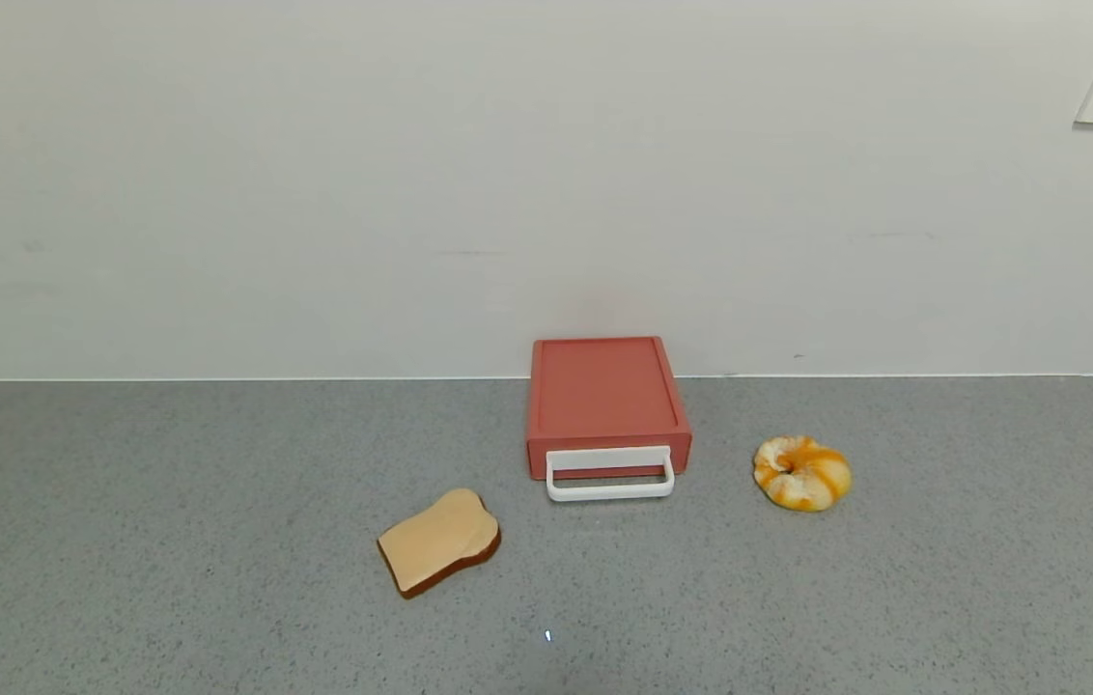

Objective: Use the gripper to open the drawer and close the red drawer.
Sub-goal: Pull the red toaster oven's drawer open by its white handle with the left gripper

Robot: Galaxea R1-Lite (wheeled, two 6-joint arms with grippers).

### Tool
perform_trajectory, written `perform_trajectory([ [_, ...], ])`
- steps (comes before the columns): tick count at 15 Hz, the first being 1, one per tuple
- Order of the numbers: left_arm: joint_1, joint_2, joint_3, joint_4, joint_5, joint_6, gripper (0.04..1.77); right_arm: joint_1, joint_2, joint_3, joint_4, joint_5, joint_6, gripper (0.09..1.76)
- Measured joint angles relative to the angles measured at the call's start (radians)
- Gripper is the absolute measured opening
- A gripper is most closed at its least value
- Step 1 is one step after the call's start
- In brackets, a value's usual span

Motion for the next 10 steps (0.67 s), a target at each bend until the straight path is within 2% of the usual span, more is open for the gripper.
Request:
perform_trajectory([
  [10,0.0,0.0,0.0,0.0,0.0,0.0,1.72,0.0,0.0,0.0,0.0,0.0,0.0,1.7],
])
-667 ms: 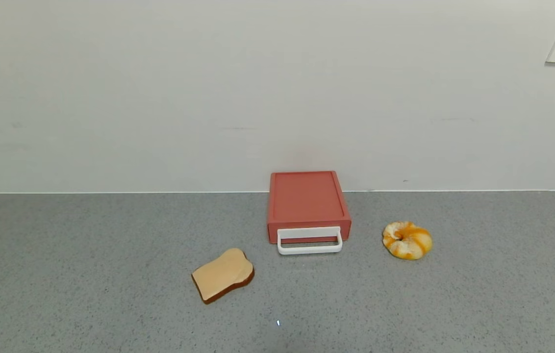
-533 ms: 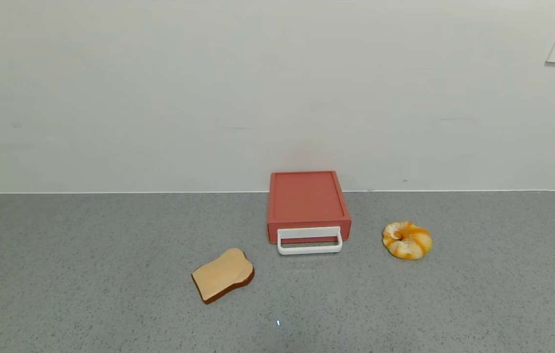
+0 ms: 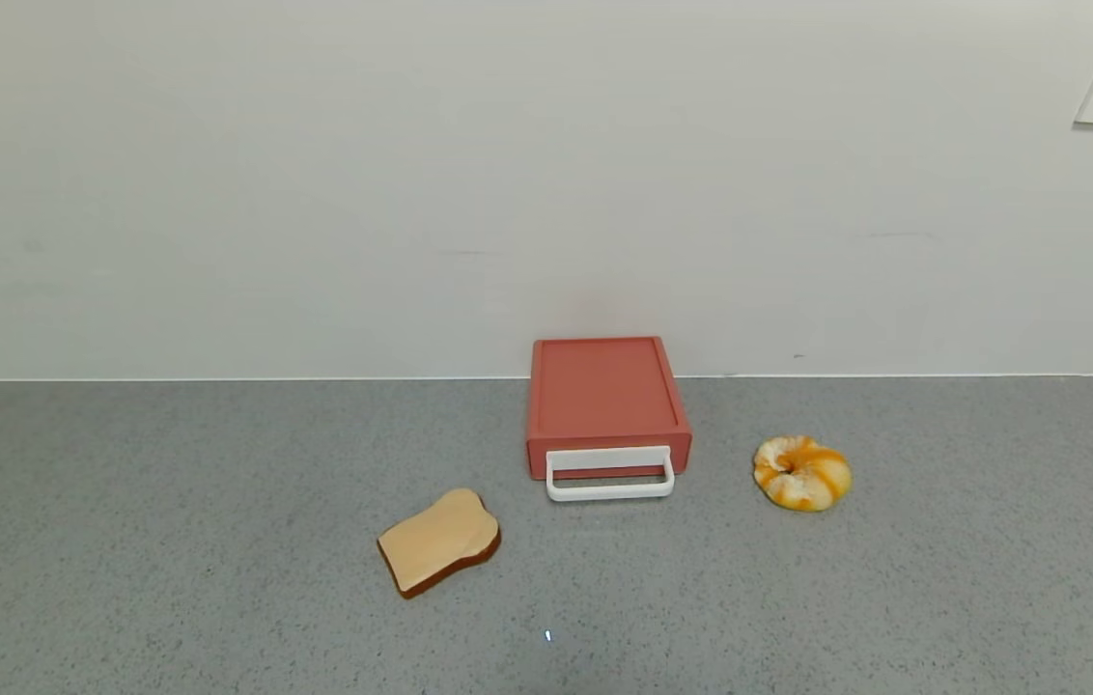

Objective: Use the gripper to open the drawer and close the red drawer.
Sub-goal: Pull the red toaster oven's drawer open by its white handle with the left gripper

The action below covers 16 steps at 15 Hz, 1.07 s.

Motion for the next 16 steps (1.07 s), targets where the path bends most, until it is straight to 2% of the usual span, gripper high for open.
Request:
perform_trajectory([
  [1,0.0,0.004,-0.003,0.0,0.0,0.0,1.72,0.0,0.0,0.0,0.0,0.0,0.0,1.7],
  [3,-0.003,0.112,-0.078,0.001,0.001,0.003,1.72,0.0,0.0,0.0,0.0,0.0,0.0,1.7],
  [9,-0.007,0.534,-0.389,0.0,-0.01,0.028,1.72,0.0,0.0,0.0,0.0,0.0,0.0,1.7],
  [13,-0.017,0.807,-0.583,0.028,-0.1,0.092,1.72,0.0,0.0,0.0,0.0,0.0,0.0,1.7],
  [16,-0.053,0.983,-0.718,0.124,-0.207,0.166,1.72,0.0,0.0,0.0,0.0,0.0,0.0,1.7],
])
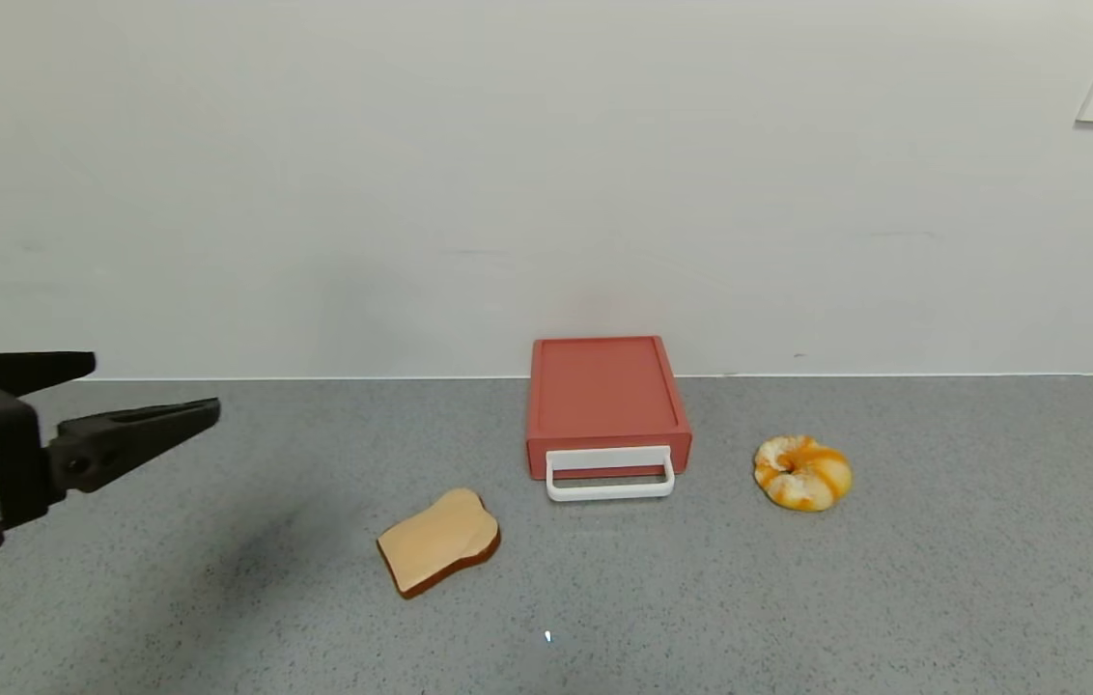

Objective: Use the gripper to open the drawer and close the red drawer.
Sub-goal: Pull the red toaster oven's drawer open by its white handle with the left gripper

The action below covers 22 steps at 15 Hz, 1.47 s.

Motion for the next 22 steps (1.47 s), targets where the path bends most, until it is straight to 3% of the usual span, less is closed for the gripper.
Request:
perform_trajectory([
  [3,-0.079,0.145,-0.123,0.08,-0.035,0.03,1.72,0.0,0.0,0.0,0.0,0.0,0.0,1.7],
  [9,-0.267,0.389,-0.296,0.142,-0.029,0.018,1.72,0.0,0.0,0.0,0.0,0.0,0.0,1.7],
  [14,-0.381,0.574,-0.423,0.147,-0.014,-0.112,1.72,0.0,0.0,0.0,0.0,0.0,0.0,1.7],
  [18,-0.477,0.7,-0.498,0.148,0.086,-0.181,1.72,0.0,0.0,0.0,0.0,0.0,0.0,1.7],
  [22,-0.562,0.809,-0.592,0.204,0.187,-0.326,1.72,0.0,0.0,0.0,0.0,0.0,0.001,1.7],
])
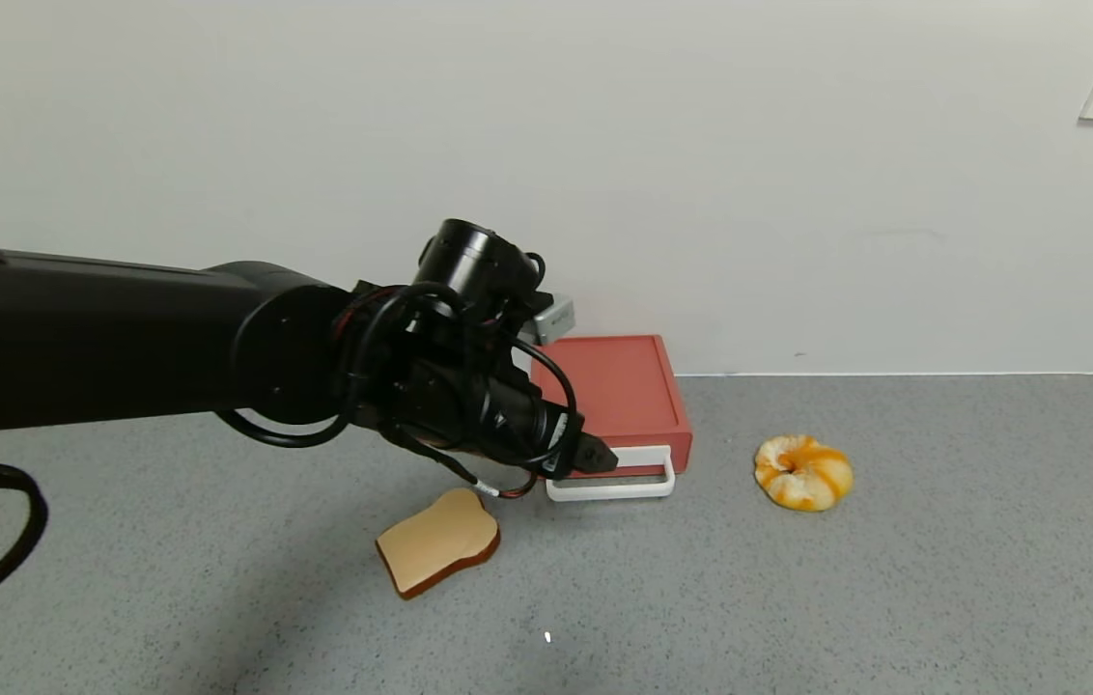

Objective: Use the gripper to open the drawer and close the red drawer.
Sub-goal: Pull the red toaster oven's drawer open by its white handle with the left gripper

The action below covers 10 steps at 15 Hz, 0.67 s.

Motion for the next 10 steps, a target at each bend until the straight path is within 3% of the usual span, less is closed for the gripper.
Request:
perform_trajectory([
  [2,-0.036,0.049,-0.059,0.037,0.041,-0.111,1.72,0.0,0.0,0.0,0.0,0.0,0.0,1.7],
  [6,-0.079,0.117,-0.14,0.073,0.133,-0.226,1.66,0.0,0.0,0.0,0.0,0.0,0.0,1.7],
  [10,-0.101,0.163,-0.169,0.076,0.174,-0.241,1.03,0.0,0.0,0.0,0.0,0.0,0.0,1.7],
])
